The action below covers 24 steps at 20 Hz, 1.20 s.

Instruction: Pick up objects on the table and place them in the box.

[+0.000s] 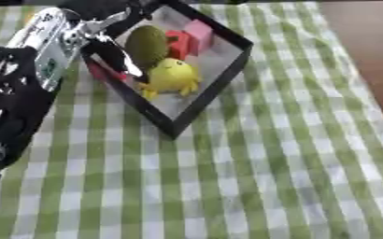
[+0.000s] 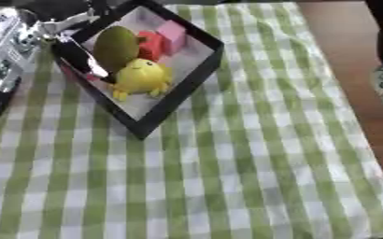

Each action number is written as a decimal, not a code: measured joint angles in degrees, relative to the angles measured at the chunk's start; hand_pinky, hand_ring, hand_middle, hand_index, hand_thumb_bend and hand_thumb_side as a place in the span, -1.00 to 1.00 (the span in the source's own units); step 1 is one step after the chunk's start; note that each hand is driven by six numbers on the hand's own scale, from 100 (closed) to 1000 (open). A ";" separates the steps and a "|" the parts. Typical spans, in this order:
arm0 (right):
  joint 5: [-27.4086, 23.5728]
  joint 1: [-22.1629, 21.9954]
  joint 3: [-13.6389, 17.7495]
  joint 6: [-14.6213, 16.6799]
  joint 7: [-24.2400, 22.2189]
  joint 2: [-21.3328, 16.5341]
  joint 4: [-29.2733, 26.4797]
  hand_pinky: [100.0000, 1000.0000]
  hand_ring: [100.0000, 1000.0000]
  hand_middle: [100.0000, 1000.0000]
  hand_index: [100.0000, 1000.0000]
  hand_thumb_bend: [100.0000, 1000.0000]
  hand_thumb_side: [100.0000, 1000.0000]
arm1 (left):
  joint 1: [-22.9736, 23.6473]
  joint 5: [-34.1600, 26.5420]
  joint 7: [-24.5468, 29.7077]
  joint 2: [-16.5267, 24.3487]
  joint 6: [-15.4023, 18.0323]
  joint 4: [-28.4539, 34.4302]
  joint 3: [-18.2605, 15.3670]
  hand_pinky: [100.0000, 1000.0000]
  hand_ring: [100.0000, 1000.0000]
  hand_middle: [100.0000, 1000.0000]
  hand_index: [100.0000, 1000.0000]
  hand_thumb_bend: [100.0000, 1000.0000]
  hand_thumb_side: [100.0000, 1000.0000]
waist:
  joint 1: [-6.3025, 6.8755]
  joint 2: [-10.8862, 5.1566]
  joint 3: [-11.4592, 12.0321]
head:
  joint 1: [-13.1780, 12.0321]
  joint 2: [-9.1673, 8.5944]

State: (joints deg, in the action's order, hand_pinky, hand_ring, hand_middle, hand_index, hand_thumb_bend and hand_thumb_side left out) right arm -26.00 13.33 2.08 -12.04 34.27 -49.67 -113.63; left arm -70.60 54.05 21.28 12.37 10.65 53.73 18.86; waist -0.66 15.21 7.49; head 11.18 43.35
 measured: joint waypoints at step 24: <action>0.52 -3.26 1.10 0.61 1.40 -1.01 0.00 0.59 0.51 0.49 0.59 -1.00 0.08 | 4.14 -19.31 15.46 21.42 -10.46 5.74 -4.03 0.66 0.69 0.55 0.68 0.49 -0.26 | 0.22 -0.06 2.69 | 1.00 0.56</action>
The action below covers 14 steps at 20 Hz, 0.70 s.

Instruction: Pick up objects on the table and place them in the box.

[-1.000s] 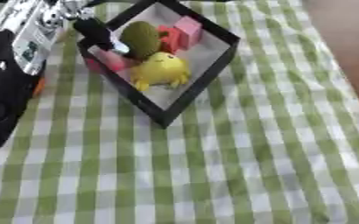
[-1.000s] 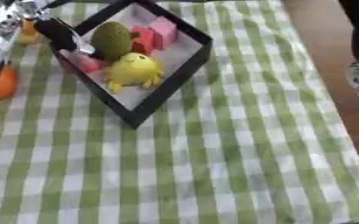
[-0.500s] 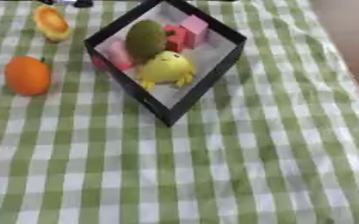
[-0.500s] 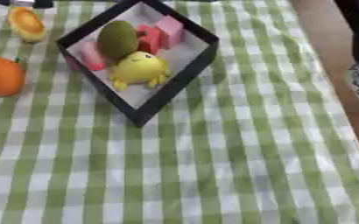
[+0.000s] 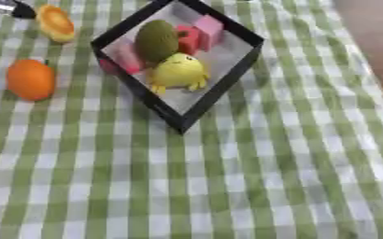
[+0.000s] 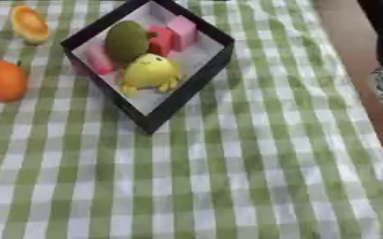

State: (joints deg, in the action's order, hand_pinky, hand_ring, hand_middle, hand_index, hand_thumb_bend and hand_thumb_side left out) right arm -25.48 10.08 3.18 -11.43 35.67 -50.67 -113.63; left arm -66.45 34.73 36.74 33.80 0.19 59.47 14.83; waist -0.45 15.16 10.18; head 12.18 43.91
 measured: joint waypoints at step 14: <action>0.58 -0.09 0.01 -0.32 0.55 0.00 0.00 0.59 0.51 0.49 0.59 -1.00 0.08 | 2.37 0.88 7.35 1.01 1.51 -4.63 0.44 0.69 0.70 0.58 0.70 0.53 -0.30 | -0.01 0.00 -0.04 | -0.01 -0.32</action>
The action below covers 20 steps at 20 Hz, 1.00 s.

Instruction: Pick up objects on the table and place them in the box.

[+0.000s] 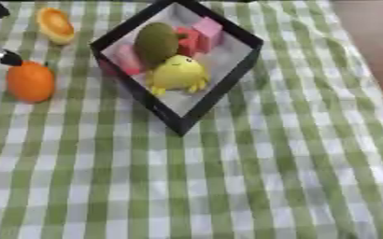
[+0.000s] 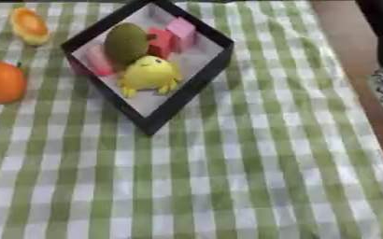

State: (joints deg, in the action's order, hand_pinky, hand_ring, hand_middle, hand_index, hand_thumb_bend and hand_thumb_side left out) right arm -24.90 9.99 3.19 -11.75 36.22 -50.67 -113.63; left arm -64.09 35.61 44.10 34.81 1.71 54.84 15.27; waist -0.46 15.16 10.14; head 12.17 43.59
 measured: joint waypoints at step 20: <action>0.65 -0.41 0.00 -0.37 0.62 0.61 0.00 0.59 0.51 0.48 0.58 -1.00 0.08 | 1.65 -0.34 0.74 -2.26 2.38 -4.81 0.86 0.66 0.69 0.57 0.68 0.52 -0.37 | -0.70 0.02 -0.19 | -1.52 -0.49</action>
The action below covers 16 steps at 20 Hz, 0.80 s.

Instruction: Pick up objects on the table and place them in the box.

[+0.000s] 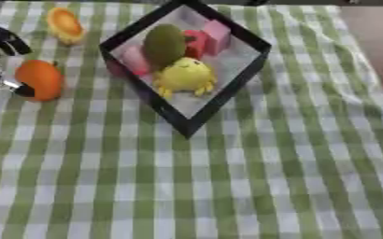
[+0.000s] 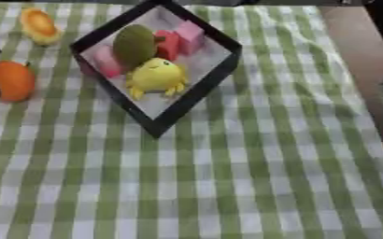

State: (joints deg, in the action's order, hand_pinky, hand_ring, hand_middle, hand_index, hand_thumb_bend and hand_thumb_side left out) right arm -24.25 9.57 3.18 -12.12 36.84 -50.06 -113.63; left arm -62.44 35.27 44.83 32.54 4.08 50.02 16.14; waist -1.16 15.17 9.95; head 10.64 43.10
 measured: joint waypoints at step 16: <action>0.00 0.04 0.00 0.10 0.28 0.75 0.00 0.58 0.51 0.48 0.58 -1.00 0.09 | 0.32 6.15 -6.36 -2.89 1.91 -2.68 0.20 0.48 0.44 0.25 0.27 -0.80 -0.60 | -0.37 0.05 -0.44 | 0.35 0.00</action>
State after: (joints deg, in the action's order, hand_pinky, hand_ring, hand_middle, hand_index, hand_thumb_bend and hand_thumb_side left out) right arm -24.25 9.61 3.18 -12.02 37.12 -49.32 -113.63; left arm -62.12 41.42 38.47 29.65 5.99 47.35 16.34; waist -1.54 15.22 9.51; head 10.99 43.10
